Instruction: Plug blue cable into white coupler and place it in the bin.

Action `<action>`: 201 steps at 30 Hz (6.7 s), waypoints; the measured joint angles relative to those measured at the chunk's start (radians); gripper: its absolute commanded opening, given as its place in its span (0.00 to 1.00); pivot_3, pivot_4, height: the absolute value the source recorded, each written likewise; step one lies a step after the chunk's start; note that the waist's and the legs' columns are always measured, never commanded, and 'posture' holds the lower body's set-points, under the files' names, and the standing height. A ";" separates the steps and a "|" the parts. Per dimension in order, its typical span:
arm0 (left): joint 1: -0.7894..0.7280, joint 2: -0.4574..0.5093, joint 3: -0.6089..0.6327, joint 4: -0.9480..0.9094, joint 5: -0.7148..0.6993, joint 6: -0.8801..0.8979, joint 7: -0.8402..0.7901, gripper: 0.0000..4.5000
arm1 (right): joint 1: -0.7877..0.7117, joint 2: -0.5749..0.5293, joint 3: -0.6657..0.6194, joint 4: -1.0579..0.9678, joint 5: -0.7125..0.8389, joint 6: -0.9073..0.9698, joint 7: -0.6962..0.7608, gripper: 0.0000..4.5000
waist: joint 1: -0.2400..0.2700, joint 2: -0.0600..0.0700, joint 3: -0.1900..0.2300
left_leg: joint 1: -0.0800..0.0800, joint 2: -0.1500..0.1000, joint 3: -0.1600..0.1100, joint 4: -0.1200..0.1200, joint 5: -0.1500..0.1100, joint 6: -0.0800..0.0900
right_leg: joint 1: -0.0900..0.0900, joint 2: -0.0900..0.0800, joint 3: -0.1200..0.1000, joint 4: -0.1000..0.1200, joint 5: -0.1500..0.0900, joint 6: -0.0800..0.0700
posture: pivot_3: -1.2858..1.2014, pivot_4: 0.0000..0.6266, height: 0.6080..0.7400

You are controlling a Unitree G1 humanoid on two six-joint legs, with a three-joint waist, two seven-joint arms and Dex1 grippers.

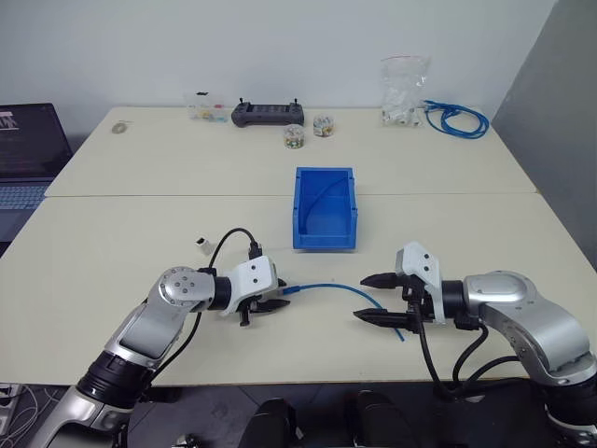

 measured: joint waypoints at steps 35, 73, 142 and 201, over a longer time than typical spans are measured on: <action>-0.235 -0.153 0.199 -0.101 -0.655 0.784 -0.095 0.05 | 0.070 0.133 -0.173 -0.032 0.510 0.178 -0.302 0.73 | -0.005 -0.004 0.002 | -0.002 0.000 -0.001 0.000 0.000 0.000 | -0.001 0.001 0.000 0.000 0.000 0.000 | 0.52 0.24 1.00; -0.234 -0.135 0.190 -0.155 -0.782 0.784 -0.010 0.38 | 0.006 0.177 -0.162 0.005 0.707 0.182 -0.430 0.03 | -0.005 -0.004 0.002 | -0.002 0.000 -0.001 0.000 0.000 0.000 | -0.001 0.001 0.000 0.000 0.001 -0.001 | 0.52 0.24 1.00; -0.086 -0.754 0.529 0.117 0.008 0.298 1.451 0.62 | -0.040 0.167 -0.087 0.199 0.436 0.028 -0.324 0.02 | 0.022 -0.006 0.002 | -0.003 0.000 0.003 0.000 0.000 0.000 | -0.001 0.001 0.003 -0.003 0.004 0.000 | 0.52 0.24 1.00; -0.265 -0.186 -0.246 0.103 -0.016 0.111 -0.115 0.21 | -0.097 0.021 0.178 0.191 0.041 -0.229 -0.099 0.02 | 0.017 -0.005 0.002 | -0.003 0.000 0.002 0.000 0.000 0.000 | -0.001 0.001 0.003 -0.005 0.003 0.002 | 0.52 0.24 1.00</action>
